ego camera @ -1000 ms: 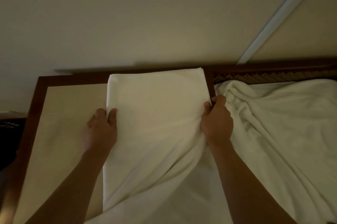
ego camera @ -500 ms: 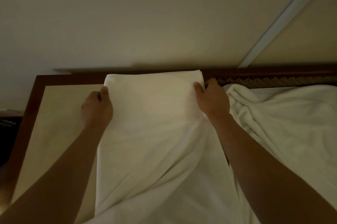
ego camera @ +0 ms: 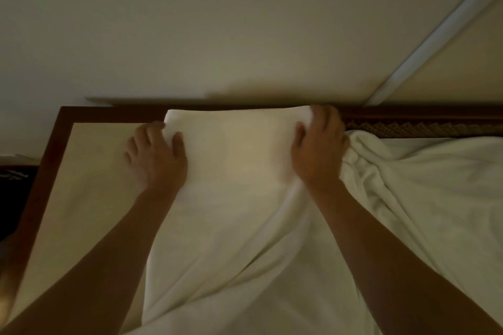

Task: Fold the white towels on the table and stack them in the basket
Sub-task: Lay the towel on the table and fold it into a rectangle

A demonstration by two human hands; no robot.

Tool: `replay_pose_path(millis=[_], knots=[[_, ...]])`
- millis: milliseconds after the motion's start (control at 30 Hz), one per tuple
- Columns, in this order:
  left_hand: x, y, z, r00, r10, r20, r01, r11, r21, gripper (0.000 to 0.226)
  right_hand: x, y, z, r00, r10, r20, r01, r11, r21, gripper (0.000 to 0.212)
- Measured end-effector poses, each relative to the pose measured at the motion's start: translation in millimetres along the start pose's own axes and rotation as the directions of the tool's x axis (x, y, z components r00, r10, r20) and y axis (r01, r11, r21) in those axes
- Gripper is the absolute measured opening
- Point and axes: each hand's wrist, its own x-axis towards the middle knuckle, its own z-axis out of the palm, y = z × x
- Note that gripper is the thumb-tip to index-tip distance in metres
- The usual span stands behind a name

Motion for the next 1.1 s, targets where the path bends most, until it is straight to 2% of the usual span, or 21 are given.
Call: replay_pose_path(millis=[67,133,200,267,333,433,567,633,700,767,833,900,967,1033,1100], knots=[[-16,7,7,0.971,0.199,0.129,-0.204,0.979,0.027,0.051,-13,-20,2,0.946,-0.244,0.212,0.242,0.970,0.035,0.057],[-25,5,12,0.917,0.237,0.320,-0.277,0.957,0.085,0.064,-21,-21,9,0.865,-0.292,0.408,0.303,0.952,0.039,0.065],[-22,-2,17,0.898,0.193,0.396,-0.264,0.956,0.132,0.073,-18,-5,13,0.847,-0.272,0.456,0.295,0.955,0.022,0.069],[-17,-5,19,0.897,0.193,0.398,-0.281,0.944,0.174,0.077,-12,11,17,0.848,-0.273,0.454,0.317,0.948,-0.021,0.073],[-16,-2,19,0.892,0.199,0.405,-0.293,0.938,0.184,0.077,-2,22,16,0.863,-0.197,0.465,0.255,0.965,-0.064,0.078],[-18,-1,17,0.887,0.191,0.421,-0.290,0.939,0.185,0.077,12,39,15,0.869,0.019,0.495,0.025,0.996,-0.083,0.078],[-10,3,13,0.865,0.151,0.479,-0.260,0.950,0.171,0.071,20,37,9,0.825,0.112,0.553,-0.070,0.993,-0.097,0.076],[-8,4,3,0.852,0.135,0.507,-0.198,0.977,0.073,0.064,12,29,0,0.824,0.174,0.540,-0.155,0.985,-0.080,0.076],[-20,-1,-21,0.889,0.195,0.415,-0.153,0.979,-0.132,0.048,-9,23,-16,0.857,0.204,0.473,-0.229,0.973,-0.005,0.072],[-51,-13,-52,0.926,0.233,0.296,-0.135,0.939,-0.315,0.028,-48,18,-35,0.898,0.186,0.398,-0.236,0.968,0.082,0.065],[-93,-35,-83,0.931,0.197,0.309,-0.074,0.927,-0.368,0.014,-94,14,-50,0.916,0.178,0.360,-0.243,0.959,0.146,0.057],[-133,-69,-107,0.877,0.127,0.464,0.050,0.935,-0.351,0.017,-141,9,-63,0.920,0.186,0.345,-0.265,0.944,0.199,0.053],[-165,-106,-123,0.748,0.081,0.659,0.150,0.946,-0.286,0.022,-181,5,-74,0.937,0.185,0.296,-0.258,0.938,0.230,0.051],[-186,-134,-134,0.620,0.072,0.782,0.157,0.964,-0.214,0.024,-218,-1,-84,0.942,0.199,0.272,-0.270,0.929,0.255,0.046],[-196,-148,-144,0.539,0.053,0.840,0.087,0.989,-0.118,0.020,-250,-11,-97,0.928,0.214,0.306,-0.310,0.898,0.312,0.045]])
